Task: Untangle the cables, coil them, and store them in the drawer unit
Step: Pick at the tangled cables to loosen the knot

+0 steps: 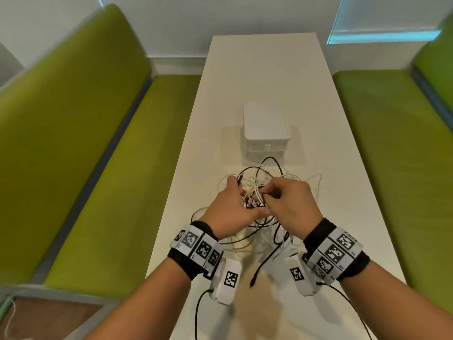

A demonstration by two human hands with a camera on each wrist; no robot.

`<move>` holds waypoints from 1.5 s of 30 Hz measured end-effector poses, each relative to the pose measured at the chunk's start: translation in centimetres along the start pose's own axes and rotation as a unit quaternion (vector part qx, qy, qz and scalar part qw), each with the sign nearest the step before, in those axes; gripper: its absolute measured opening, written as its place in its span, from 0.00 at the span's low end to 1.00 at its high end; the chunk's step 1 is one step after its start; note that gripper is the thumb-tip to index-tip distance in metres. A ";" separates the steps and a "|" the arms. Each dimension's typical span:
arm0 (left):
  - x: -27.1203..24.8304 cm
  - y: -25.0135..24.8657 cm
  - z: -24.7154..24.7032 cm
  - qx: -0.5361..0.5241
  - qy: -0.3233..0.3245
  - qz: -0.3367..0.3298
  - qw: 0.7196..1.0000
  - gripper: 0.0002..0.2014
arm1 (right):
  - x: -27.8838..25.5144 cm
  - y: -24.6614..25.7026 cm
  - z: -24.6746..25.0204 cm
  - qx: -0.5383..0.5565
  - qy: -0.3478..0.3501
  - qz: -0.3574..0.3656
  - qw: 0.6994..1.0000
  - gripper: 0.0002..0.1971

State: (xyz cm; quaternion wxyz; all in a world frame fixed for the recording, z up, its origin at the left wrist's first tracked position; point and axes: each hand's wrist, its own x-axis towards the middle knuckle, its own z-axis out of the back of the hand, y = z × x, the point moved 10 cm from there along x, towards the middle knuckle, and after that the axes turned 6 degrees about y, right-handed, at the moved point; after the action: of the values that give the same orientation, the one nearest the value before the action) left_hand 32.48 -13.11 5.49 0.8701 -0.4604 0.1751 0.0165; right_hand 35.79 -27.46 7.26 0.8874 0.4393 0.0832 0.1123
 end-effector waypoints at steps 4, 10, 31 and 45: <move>0.2 -0.2 -0.4 0.032 -0.020 -0.008 0.999 0.31 | -0.2 0.2 0.5 -0.006 0.032 0.008 0.999 0.09; 0.8 -1.2 -0.5 0.016 -0.009 -0.017 1.000 0.20 | -0.9 0.3 0.4 0.043 0.082 0.031 0.995 0.12; -0.3 -1.9 2.0 0.139 -0.026 -0.112 0.984 0.25 | 0.1 -0.7 0.5 -0.112 0.137 0.016 0.984 0.14; -0.9 -4.5 3.2 -0.058 -0.003 -0.137 0.989 0.22 | -1.0 -0.5 -0.9 -0.139 0.114 0.064 0.982 0.08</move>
State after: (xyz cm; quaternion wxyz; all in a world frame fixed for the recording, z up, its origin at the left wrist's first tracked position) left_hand 33.44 -13.01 11.05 0.8364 -0.5297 0.1065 -0.0918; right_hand 34.66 -27.35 6.36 0.9154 0.3004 0.1396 0.2286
